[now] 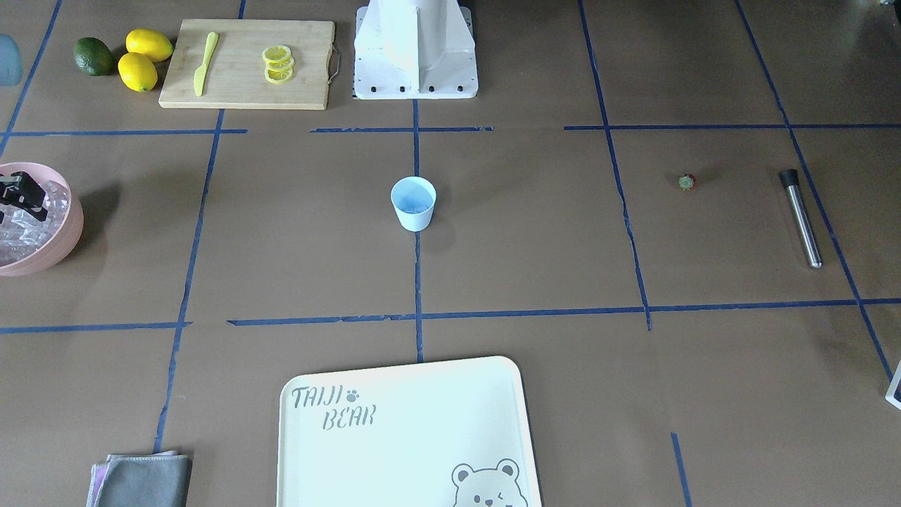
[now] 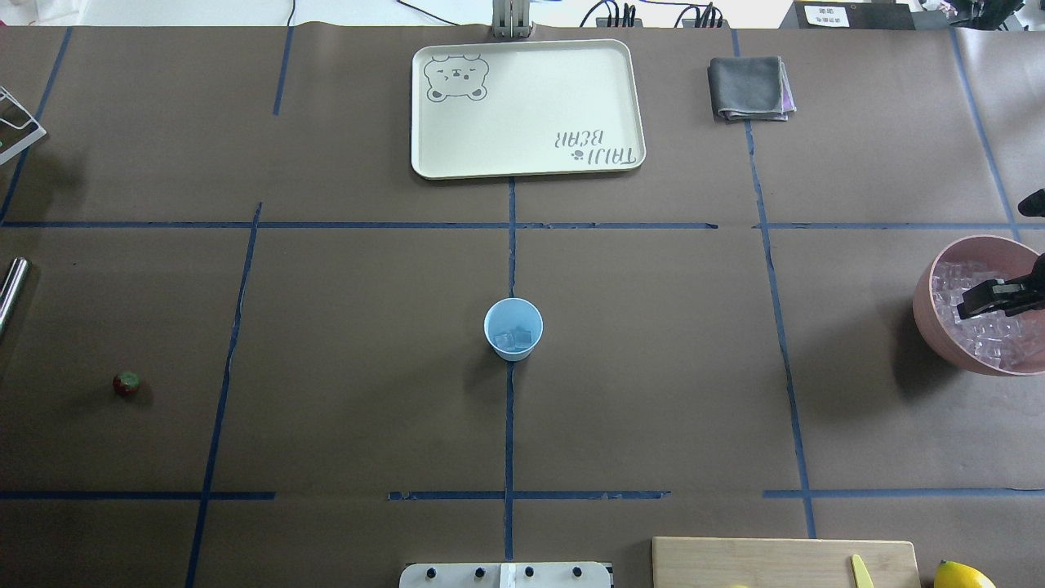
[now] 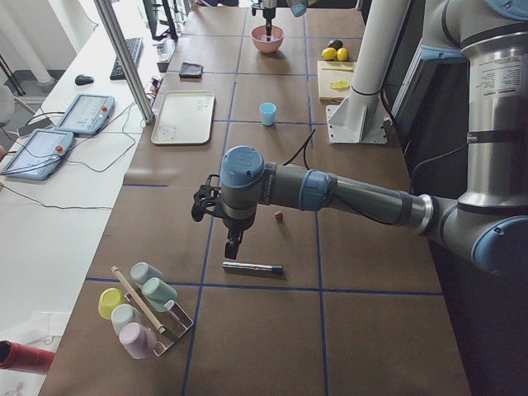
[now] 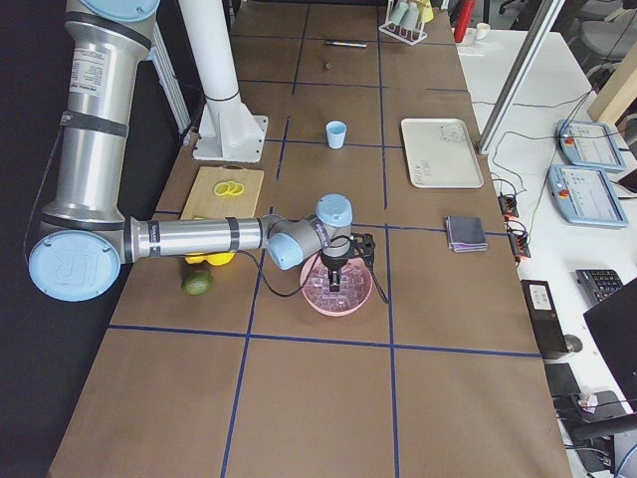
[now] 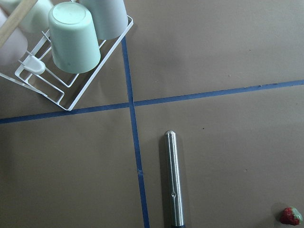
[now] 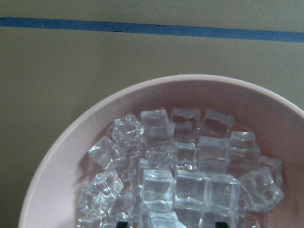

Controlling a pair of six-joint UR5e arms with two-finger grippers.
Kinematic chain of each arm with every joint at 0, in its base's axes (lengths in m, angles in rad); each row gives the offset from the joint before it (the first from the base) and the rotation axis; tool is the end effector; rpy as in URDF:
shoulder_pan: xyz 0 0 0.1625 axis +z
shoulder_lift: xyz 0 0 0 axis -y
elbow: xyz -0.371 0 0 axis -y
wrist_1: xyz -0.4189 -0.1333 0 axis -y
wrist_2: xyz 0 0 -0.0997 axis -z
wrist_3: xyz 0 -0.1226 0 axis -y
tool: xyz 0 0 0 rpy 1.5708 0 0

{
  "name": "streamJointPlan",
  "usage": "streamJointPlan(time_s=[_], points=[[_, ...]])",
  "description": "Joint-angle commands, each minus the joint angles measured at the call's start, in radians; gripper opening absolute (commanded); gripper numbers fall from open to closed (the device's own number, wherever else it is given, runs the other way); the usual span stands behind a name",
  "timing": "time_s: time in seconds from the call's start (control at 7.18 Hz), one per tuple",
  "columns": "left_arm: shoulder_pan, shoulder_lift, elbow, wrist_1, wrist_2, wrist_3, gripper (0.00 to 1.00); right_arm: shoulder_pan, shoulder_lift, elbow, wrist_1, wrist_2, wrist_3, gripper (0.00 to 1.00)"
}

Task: Mash ice and strawberries in cup
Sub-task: 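Lower the right gripper into the bowl and grasp a third ice cube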

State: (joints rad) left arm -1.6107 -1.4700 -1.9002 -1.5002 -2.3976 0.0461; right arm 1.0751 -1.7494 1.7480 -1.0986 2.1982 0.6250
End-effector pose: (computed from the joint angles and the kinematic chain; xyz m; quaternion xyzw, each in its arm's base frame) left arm -0.0623 -0.4801 0.5030 0.0894 0.3970 0.0345 0.9128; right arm -0.1776 -0.4574 0.5714 0.0284 -0.3721 -0.0121 0.9277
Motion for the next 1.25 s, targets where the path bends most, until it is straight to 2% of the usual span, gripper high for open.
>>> streamJointPlan(time_s=[0.0, 0.28, 0.42, 0.56, 0.7, 0.84, 0.97, 1.11], points=[[0.0, 0.0, -0.002, 0.0, 0.0, 0.0, 1.0, -0.001, 0.001, 0.002, 0.002, 0.0, 0.002, 0.01], [0.0, 0.0, 0.0, 0.002, 0.0, 0.0, 1.0, 0.002, -0.002, 0.028, 0.002, 0.002, 0.001, 0.0], [0.0, 0.0, -0.002, 0.002, 0.0, 0.0, 1.0, 0.014, -0.021, 0.078, 0.0, 0.018, -0.002, 0.0], [0.0, 0.0, -0.002, 0.002, 0.0, 0.0, 1.0, 0.058, -0.047, 0.161, -0.018, 0.075, -0.001, 0.0], [0.0, 0.0, 0.0, 0.002, 0.0, 0.0, 1.0, 0.081, -0.036, 0.268, -0.158, 0.096, 0.001, 0.0], [0.0, 0.0, 0.0, 0.002, 0.0, 0.0, 1.0, 0.068, 0.066, 0.345, -0.34, 0.094, 0.004, 0.0], [0.0, 0.0, 0.0, 0.002, 0.0, 0.0, 1.0, 0.013, 0.24, 0.37, -0.544, 0.089, 0.028, 0.0], [0.0, 0.002, 0.0, 0.002, 0.0, -0.002, 1.0, -0.106, 0.416, 0.363, -0.669, 0.063, 0.153, 0.0]])
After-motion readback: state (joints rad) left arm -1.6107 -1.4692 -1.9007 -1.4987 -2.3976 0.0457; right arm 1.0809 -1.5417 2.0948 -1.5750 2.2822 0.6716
